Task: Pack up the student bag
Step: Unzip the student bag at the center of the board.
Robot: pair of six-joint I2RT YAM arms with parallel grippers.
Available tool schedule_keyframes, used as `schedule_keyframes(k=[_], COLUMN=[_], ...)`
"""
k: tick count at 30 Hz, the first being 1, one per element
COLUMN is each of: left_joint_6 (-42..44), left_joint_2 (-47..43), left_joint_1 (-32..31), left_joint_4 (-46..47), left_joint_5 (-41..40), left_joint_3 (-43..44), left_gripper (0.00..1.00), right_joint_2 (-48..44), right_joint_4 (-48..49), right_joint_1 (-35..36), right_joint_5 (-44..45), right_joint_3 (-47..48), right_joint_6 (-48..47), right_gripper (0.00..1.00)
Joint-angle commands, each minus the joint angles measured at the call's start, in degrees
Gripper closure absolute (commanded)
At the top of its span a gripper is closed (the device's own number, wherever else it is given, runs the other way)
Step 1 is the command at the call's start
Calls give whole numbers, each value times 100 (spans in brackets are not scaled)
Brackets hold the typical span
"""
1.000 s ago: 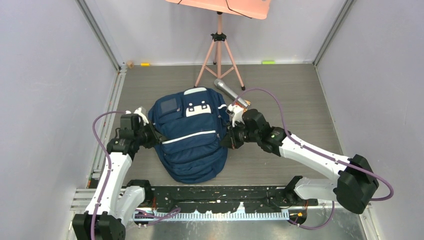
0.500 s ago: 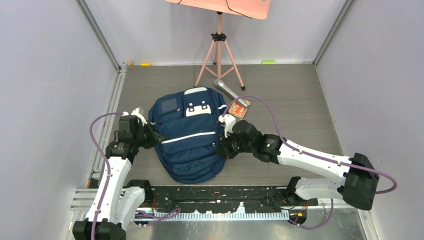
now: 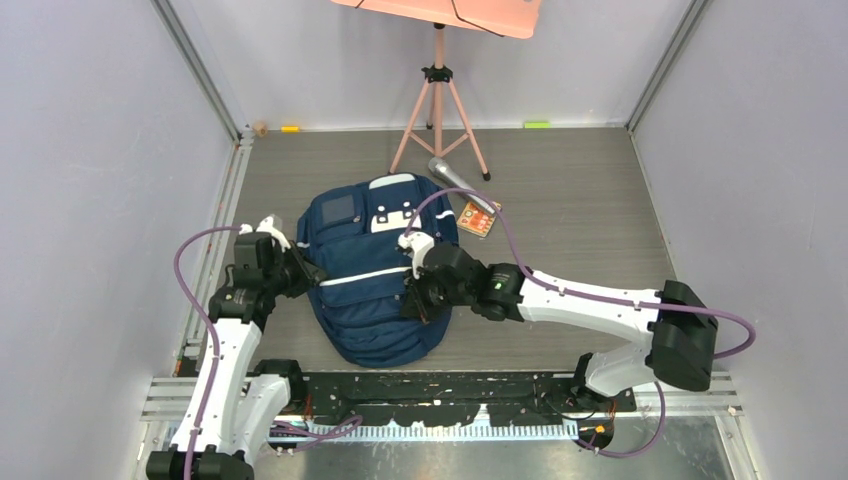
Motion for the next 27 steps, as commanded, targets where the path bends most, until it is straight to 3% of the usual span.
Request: schedule_keyframes(k=[1, 27], left_joint_6=[-311, -496], left_joint_2=[-196, -489], left_joint_1=[12, 15], left_joint_4=[289, 416], left_joint_5=[322, 523], left_joint_3=[-2, -82], left_gripper=[100, 100], right_joint_2=[326, 2728], right_joint_4=[383, 589], right_joint_1=[190, 773], right_joint_5=[-83, -151], right_joint_3=[640, 3056], right_joint_6=[91, -284], right_gripper=[100, 100])
